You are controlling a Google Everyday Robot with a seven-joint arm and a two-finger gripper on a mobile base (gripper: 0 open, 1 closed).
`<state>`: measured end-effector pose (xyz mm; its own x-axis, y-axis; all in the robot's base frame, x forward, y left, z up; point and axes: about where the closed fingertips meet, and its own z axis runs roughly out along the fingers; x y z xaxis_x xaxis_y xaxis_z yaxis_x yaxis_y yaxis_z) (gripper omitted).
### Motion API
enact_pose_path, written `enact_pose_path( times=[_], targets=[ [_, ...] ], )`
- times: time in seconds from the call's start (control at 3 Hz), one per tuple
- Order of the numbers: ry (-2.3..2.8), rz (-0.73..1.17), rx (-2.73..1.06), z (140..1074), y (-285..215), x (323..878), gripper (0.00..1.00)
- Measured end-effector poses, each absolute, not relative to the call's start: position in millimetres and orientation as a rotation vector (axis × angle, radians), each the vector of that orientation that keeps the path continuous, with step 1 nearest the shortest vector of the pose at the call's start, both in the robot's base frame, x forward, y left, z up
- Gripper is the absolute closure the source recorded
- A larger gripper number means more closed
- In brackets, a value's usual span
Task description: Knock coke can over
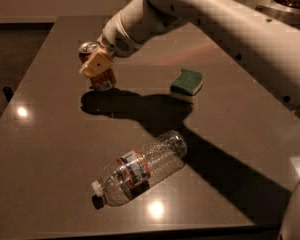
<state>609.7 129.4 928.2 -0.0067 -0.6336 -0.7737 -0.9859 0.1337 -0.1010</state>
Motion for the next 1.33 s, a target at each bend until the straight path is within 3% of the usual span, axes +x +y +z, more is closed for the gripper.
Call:
enact_pose_path(
  times=[0.33,1.0,1.33],
  targets=[
    [1.825,0.454,-1.608,956,111,613,1.0],
    [2.162,0.091,-1.741,947,59,634,1.0],
    [2.239,-0.01,-1.864,928,43,635,0.83]
  ],
)
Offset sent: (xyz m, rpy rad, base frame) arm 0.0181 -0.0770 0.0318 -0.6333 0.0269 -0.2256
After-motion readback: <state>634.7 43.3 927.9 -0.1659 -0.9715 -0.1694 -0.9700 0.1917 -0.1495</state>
